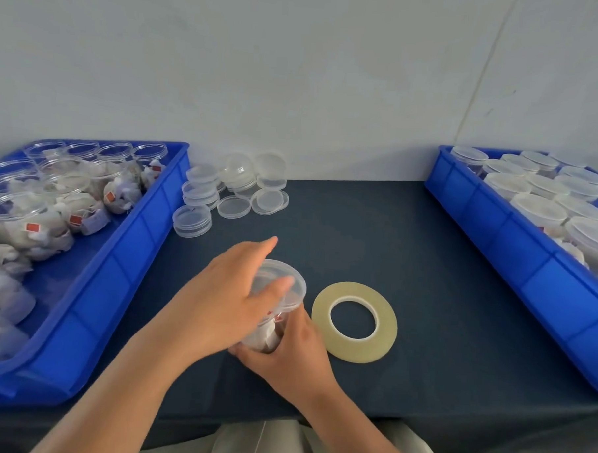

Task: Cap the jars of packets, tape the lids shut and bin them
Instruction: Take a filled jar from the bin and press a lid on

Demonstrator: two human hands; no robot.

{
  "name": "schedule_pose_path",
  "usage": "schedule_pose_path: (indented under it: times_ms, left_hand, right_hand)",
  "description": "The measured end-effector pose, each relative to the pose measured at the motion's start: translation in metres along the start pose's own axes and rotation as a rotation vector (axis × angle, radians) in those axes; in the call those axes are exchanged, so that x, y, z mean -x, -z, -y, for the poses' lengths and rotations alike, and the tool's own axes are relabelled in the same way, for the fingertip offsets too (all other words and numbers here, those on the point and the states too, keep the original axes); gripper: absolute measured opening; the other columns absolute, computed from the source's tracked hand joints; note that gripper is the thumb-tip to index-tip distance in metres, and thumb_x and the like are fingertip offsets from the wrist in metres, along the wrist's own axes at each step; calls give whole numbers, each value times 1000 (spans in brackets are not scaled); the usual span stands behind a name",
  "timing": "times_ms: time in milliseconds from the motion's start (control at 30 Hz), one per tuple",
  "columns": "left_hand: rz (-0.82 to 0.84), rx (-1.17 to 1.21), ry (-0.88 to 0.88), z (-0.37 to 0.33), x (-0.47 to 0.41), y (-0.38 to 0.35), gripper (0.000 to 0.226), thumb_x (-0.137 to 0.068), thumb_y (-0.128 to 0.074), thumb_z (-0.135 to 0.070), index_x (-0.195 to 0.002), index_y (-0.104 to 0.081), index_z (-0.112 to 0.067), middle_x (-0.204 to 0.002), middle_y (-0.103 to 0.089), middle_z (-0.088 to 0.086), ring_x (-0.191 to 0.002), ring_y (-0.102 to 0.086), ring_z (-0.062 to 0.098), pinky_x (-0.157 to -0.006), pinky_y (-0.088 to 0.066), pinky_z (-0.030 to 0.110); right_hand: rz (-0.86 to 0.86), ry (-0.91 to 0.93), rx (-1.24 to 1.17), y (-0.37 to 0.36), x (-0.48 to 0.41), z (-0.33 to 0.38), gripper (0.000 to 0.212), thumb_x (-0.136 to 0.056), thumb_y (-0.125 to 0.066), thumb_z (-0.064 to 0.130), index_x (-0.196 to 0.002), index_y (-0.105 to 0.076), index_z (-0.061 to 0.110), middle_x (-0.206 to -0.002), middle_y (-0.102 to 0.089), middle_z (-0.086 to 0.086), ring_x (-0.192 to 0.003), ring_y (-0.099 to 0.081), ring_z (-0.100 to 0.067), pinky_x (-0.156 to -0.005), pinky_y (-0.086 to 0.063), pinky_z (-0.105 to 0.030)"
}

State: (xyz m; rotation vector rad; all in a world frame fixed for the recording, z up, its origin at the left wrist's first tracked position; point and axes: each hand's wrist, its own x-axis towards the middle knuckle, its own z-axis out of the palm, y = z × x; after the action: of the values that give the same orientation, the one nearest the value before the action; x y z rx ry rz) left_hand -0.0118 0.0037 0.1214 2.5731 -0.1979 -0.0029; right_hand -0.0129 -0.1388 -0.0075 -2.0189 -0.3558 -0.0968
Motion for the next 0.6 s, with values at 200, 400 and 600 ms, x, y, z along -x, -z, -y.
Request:
schedule_pose_path:
  times_ms: [200,400,600]
  left_hand:
    - [-9,-392,-9,-26,4,-26,60,-96,-43,-74,-144,-42,-38,-153,-32,-11,-131,-44,16,-101,-50,39]
    - [-177,-115,-40,2,11,-7,49,-90,-57,-75,-129,-54,-45,-132,-47,-27,-118,-52,-1,-87,-45,22]
    - [8,-44,-28,21,25,6,83,-83,-61,-77,-152,-17,-61,-141,-33,-36,-122,-45,-8,-90,-41,18]
  right_hand:
    - [0,91,89,1,-4,6,37,-83,-66,52,-117,-51,45,-98,-58,41,-91,-61,10,-69,-43,-6]
    - [-68,-2,-101,3,2,1,72,-69,-88,60,-124,-42,55,-112,-67,23,-99,-70,-5,-73,-57,-22]
    - [-66,-1,-142,3,2,4,79,-70,-90,59,-134,-44,46,-124,-66,22,-110,-70,-8,-82,-63,-32]
